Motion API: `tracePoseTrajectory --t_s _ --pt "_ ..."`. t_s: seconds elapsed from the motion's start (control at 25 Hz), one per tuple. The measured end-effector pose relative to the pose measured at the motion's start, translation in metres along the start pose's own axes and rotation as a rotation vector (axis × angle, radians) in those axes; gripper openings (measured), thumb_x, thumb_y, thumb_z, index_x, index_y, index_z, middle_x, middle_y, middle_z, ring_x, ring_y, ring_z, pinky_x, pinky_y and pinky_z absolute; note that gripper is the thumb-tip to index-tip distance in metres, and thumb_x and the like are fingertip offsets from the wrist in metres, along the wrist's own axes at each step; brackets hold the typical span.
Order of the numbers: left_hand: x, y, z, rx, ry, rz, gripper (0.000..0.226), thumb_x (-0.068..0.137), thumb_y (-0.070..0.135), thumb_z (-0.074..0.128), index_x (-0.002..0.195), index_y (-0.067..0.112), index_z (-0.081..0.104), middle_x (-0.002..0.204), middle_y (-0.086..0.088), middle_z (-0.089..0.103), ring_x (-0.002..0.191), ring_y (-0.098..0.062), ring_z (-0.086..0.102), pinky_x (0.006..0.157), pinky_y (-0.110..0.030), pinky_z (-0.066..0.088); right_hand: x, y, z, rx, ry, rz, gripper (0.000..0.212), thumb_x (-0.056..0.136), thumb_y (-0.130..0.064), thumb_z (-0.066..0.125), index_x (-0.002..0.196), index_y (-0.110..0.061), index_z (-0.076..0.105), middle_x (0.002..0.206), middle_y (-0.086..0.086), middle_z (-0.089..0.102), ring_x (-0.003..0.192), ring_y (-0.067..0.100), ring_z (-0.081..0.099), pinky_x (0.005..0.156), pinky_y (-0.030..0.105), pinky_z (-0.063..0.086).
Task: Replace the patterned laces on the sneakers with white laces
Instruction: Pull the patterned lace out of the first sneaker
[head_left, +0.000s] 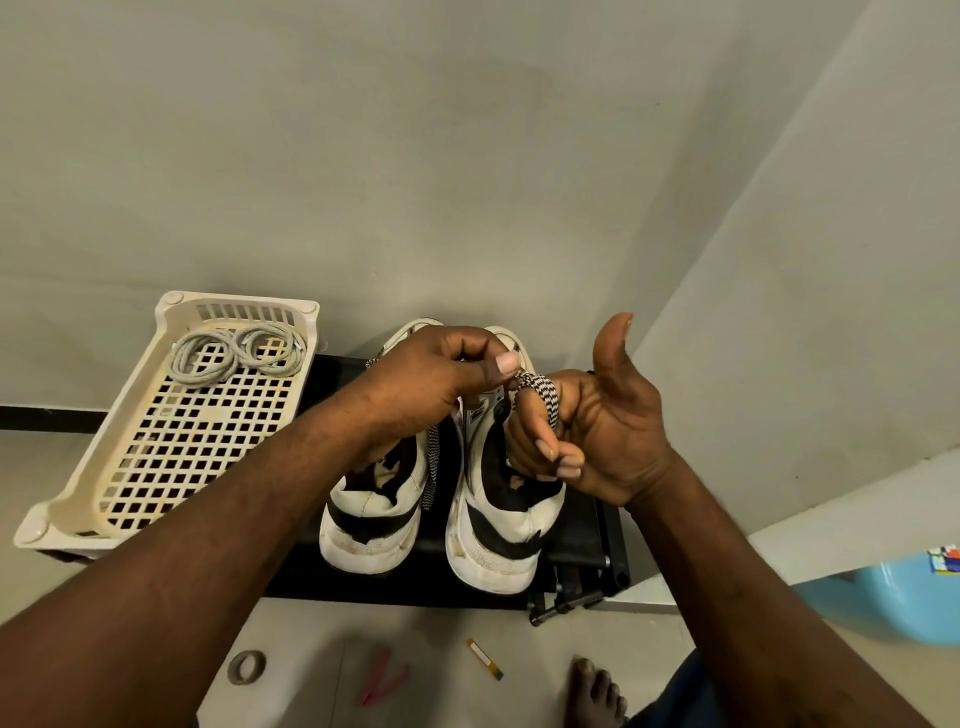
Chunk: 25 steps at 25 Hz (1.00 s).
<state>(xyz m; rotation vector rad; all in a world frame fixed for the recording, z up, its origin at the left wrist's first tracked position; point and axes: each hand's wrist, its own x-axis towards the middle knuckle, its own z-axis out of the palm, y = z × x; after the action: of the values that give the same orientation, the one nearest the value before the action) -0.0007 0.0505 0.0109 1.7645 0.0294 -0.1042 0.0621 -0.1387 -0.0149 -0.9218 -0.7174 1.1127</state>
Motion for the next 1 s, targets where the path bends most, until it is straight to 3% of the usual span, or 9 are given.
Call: tracePoseTrajectory --t_s 0.12,0.24,0.36,0.48,0.56,0.64,0.72,0.8,1.0 --pt "0.000 -0.007 -0.002 -0.146 -0.058 -0.077 0.028 0.089 0.039 0.066 0.088 0.013 0.076 0.082 0.001 0.071 0.081 -0.014 0.060 0.081 -0.031 0.049 0.000 -0.001 0.004 0.126 -0.003 -0.052 0.098 0.085 -0.088 0.024 0.066 0.000 0.062 0.043 0.011 0.034 0.036 0.022 0.032 0.049 0.032 0.034" --pt "0.003 -0.007 -0.002 -0.454 -0.052 -0.127 0.022 0.094 0.028 0.064 0.083 0.013 0.077 0.065 0.001 0.051 0.060 -0.011 0.039 0.054 -0.021 0.034 -0.001 -0.003 0.008 0.296 -0.011 -0.133 0.098 0.085 -0.089 0.021 0.063 -0.002 0.059 0.043 0.006 0.045 0.035 0.022 0.033 0.050 0.032 0.037" --pt "0.005 -0.005 -0.002 -0.616 -0.071 -0.089 0.015 0.091 0.020 0.068 0.098 0.012 0.078 0.065 0.001 0.032 0.059 -0.012 0.015 0.050 -0.024 0.016 -0.003 -0.005 0.009 0.408 -0.005 -0.189 0.098 0.085 -0.091 0.021 0.062 -0.004 0.056 0.044 0.003 0.050 0.036 0.020 0.039 0.052 0.032 0.039" --pt "0.004 -0.002 0.007 -0.426 0.029 -0.003 0.019 0.081 0.019 0.079 0.100 0.015 0.079 0.077 -0.013 0.048 0.059 -0.014 0.023 0.052 -0.025 0.021 -0.004 -0.006 0.010 0.468 0.004 -0.221 0.098 0.085 -0.093 0.019 0.066 -0.005 0.057 0.047 0.004 0.052 0.039 0.018 0.044 0.054 0.032 0.039" --pt "0.003 -0.002 0.014 -0.319 0.139 0.043 0.011 0.085 0.014 0.078 0.096 0.013 0.080 0.079 -0.009 0.066 0.056 -0.005 0.049 0.052 -0.015 0.039 -0.005 -0.007 0.010 0.509 -0.010 -0.243 0.095 0.085 -0.091 0.024 0.075 -0.004 0.061 0.055 0.005 0.059 0.048 0.018 0.056 0.058 0.033 0.045" --pt "0.005 -0.010 0.018 -0.143 0.194 0.122 0.007 0.091 0.016 0.076 0.096 0.013 0.080 0.084 -0.003 0.075 0.074 -0.004 0.068 0.070 -0.018 0.054 -0.007 -0.009 0.010 0.552 -0.013 -0.275 0.090 0.087 -0.087 0.031 0.087 -0.003 0.064 0.067 0.007 0.065 0.060 0.020 0.063 0.066 0.033 0.048" --pt "0.006 -0.017 0.020 0.180 0.212 0.217 0.003 0.091 0.032 0.075 0.089 0.031 0.077 0.094 0.002 0.072 0.089 -0.007 0.068 0.083 -0.025 0.053 -0.008 -0.012 0.008 0.563 0.015 -0.341 0.084 0.089 -0.081 0.037 0.104 -0.002 0.064 0.083 0.009 0.068 0.076 0.022 0.065 0.079 0.035 0.048" --pt "0.006 -0.018 0.024 0.419 0.187 0.233 0.011 0.092 0.039 0.072 0.083 0.043 0.068 0.100 0.010 0.065 0.090 -0.003 0.062 0.081 -0.022 0.046 -0.009 -0.017 0.006 0.561 0.078 -0.432 0.080 0.091 -0.074 0.042 0.118 -0.002 0.061 0.099 0.011 0.068 0.095 0.025 0.065 0.092 0.038 0.047" --pt "0.007 -0.021 0.035 0.296 0.112 0.082 0.020 0.091 0.042 0.068 0.080 0.030 0.078 0.089 0.005 0.075 0.091 -0.016 0.069 0.094 -0.046 0.053 -0.017 -0.028 -0.011 0.291 0.471 -0.670 0.062 0.093 -0.054 0.051 0.122 0.000 0.061 0.109 0.015 0.069 0.113 0.034 0.064 0.107 0.042 0.046"
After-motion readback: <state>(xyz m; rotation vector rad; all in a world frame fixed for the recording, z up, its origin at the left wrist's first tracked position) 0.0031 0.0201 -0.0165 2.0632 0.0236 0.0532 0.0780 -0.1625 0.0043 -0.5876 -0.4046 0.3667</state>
